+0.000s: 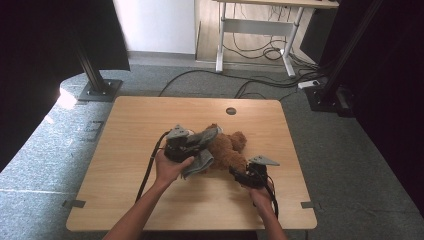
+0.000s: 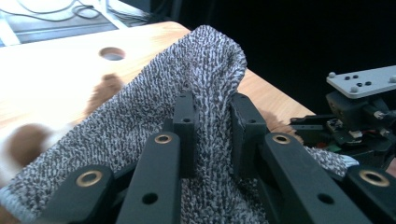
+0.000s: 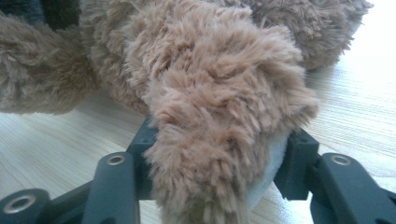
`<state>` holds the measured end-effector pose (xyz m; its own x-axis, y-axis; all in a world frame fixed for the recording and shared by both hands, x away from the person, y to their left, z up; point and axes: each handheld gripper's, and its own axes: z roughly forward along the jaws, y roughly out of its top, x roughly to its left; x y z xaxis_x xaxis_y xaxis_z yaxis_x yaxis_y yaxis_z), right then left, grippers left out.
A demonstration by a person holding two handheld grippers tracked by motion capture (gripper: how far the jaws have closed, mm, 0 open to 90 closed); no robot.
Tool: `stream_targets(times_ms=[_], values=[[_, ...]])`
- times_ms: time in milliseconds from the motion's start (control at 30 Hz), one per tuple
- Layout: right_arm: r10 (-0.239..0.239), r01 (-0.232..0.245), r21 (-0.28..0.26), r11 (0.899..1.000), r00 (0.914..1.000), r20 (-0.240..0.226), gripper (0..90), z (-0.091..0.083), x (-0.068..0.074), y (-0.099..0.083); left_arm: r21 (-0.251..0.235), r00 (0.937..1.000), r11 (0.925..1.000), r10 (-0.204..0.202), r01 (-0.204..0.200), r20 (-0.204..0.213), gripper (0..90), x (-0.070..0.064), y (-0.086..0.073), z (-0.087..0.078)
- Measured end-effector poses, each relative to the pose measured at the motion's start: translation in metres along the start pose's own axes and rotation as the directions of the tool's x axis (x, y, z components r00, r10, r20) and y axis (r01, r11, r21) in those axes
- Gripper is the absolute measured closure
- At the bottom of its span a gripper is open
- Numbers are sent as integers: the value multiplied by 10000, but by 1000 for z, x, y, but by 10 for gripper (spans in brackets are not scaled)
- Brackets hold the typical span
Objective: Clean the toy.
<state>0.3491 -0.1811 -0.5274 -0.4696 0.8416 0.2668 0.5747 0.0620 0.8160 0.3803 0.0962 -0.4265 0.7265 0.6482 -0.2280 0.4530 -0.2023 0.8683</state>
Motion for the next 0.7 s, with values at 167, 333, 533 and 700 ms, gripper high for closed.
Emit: stream_targets(times_ms=[167, 333, 533, 700], values=[[54, -55, -72, 10000, 9999, -91, 502, -3, 1, -3, 235, 9985, 9992, 320, -330, 454, 744, -15, 10, 25], [217, -222, -251, 9994, 9996, -207, 520, -5, -1, -3, 612, 9953, 9949, 764, -800, 590, 743, -31, 17, 49], [240, -251, -315, 9992, 9991, -349, 540, -7, -4, -4, 1018, 9960, 9929, 538, -609, 713, 744, -31, 5, 67], [230, -242, -331, 9992, 9991, -364, 541, -8, -3, -4, 1268, 9973, 9915, 221, -309, 697, 745, -23, -7, 71]])
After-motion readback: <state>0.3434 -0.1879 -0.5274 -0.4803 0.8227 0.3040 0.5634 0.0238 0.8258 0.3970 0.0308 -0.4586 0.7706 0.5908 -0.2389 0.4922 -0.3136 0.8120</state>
